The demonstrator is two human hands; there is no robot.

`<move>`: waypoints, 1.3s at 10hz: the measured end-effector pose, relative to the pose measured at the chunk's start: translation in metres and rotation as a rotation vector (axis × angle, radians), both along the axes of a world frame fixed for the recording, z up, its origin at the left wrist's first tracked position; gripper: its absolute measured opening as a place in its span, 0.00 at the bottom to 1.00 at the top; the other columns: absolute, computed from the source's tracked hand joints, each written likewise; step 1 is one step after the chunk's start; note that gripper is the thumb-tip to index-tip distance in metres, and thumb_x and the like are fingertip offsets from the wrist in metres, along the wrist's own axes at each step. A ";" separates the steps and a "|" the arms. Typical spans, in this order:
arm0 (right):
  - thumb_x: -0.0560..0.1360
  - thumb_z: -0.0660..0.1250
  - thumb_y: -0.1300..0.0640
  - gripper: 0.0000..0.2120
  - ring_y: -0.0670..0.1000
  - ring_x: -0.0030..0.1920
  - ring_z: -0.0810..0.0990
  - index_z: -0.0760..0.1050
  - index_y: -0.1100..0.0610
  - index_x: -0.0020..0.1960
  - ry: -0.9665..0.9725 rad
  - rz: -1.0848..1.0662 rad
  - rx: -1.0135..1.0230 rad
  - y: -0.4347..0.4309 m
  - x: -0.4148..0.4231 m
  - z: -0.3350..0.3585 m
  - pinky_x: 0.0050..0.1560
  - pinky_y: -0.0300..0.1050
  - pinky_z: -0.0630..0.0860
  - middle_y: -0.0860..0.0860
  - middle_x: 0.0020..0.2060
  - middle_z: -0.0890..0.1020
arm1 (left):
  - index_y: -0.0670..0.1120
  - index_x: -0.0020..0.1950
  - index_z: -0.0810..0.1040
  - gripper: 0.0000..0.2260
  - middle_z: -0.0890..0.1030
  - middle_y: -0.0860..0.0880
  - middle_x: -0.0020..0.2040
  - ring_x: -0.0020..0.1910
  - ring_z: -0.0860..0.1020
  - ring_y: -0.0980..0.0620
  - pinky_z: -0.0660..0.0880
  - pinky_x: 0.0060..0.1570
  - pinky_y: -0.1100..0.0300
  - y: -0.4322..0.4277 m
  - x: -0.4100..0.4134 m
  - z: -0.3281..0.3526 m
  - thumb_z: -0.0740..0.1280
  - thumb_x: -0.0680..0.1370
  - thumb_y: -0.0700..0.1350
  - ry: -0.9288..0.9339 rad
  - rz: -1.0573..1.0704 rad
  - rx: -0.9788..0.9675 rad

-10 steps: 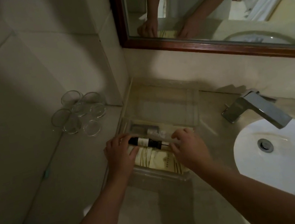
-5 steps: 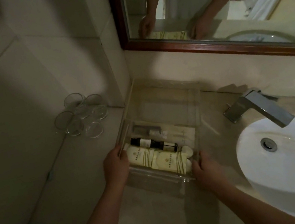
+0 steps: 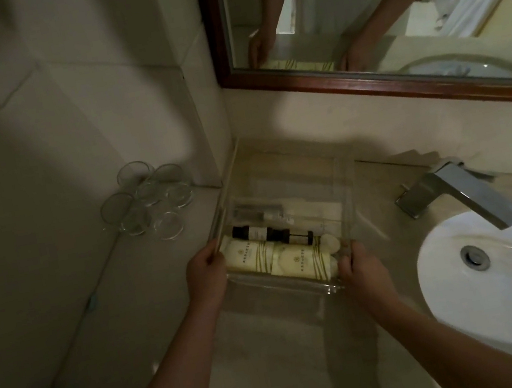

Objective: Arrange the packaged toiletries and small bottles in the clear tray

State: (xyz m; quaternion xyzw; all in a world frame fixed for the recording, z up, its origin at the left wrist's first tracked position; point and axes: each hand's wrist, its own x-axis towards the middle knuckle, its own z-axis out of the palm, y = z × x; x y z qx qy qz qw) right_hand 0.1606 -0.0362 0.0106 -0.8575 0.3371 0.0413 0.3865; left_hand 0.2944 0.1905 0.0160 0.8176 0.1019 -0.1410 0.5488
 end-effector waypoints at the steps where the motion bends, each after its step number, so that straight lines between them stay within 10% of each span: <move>1: 0.81 0.56 0.56 0.06 0.50 0.35 0.78 0.71 0.56 0.49 -0.029 -0.024 0.005 -0.007 0.010 0.001 0.31 0.42 0.71 0.51 0.37 0.79 | 0.44 0.63 0.78 0.18 0.81 0.50 0.55 0.58 0.78 0.50 0.73 0.59 0.57 -0.005 0.006 0.000 0.62 0.75 0.34 -0.031 -0.032 -0.002; 3: 0.80 0.61 0.50 0.09 0.45 0.34 0.78 0.71 0.55 0.54 -0.121 -0.115 0.120 -0.008 0.015 0.011 0.30 0.35 0.71 0.49 0.39 0.79 | 0.45 0.62 0.79 0.18 0.82 0.47 0.56 0.55 0.79 0.51 0.73 0.58 0.59 -0.021 0.018 -0.001 0.61 0.75 0.34 -0.037 -0.014 -0.017; 6: 0.66 0.79 0.57 0.50 0.44 0.54 0.78 0.50 0.46 0.76 -0.206 -0.199 0.283 -0.008 0.020 0.009 0.57 0.46 0.78 0.43 0.54 0.74 | 0.43 0.65 0.74 0.19 0.80 0.47 0.57 0.52 0.76 0.55 0.70 0.52 0.63 -0.044 0.034 0.004 0.67 0.74 0.36 -0.071 0.061 -0.022; 8: 0.69 0.76 0.54 0.34 0.39 0.44 0.80 0.63 0.53 0.70 -0.179 -0.162 0.136 -0.019 0.040 0.006 0.45 0.40 0.82 0.43 0.46 0.79 | 0.56 0.57 0.74 0.24 0.80 0.58 0.48 0.45 0.79 0.65 0.75 0.45 0.71 -0.050 0.040 -0.002 0.70 0.68 0.32 -0.104 -0.012 -0.086; 10: 0.71 0.72 0.44 0.29 0.46 0.46 0.80 0.69 0.54 0.68 -0.113 -0.184 0.020 -0.028 0.046 0.001 0.45 0.44 0.81 0.48 0.50 0.81 | 0.48 0.68 0.70 0.34 0.74 0.48 0.63 0.61 0.74 0.51 0.72 0.63 0.57 -0.058 0.050 -0.022 0.76 0.64 0.39 -0.154 -0.031 0.085; 13: 0.76 0.67 0.49 0.19 0.52 0.47 0.82 0.74 0.56 0.64 -0.021 -0.150 -0.046 -0.043 0.044 0.011 0.48 0.48 0.80 0.53 0.49 0.83 | 0.46 0.60 0.74 0.31 0.80 0.43 0.54 0.52 0.79 0.42 0.79 0.52 0.47 -0.071 0.066 -0.041 0.69 0.60 0.58 -0.162 -0.038 0.351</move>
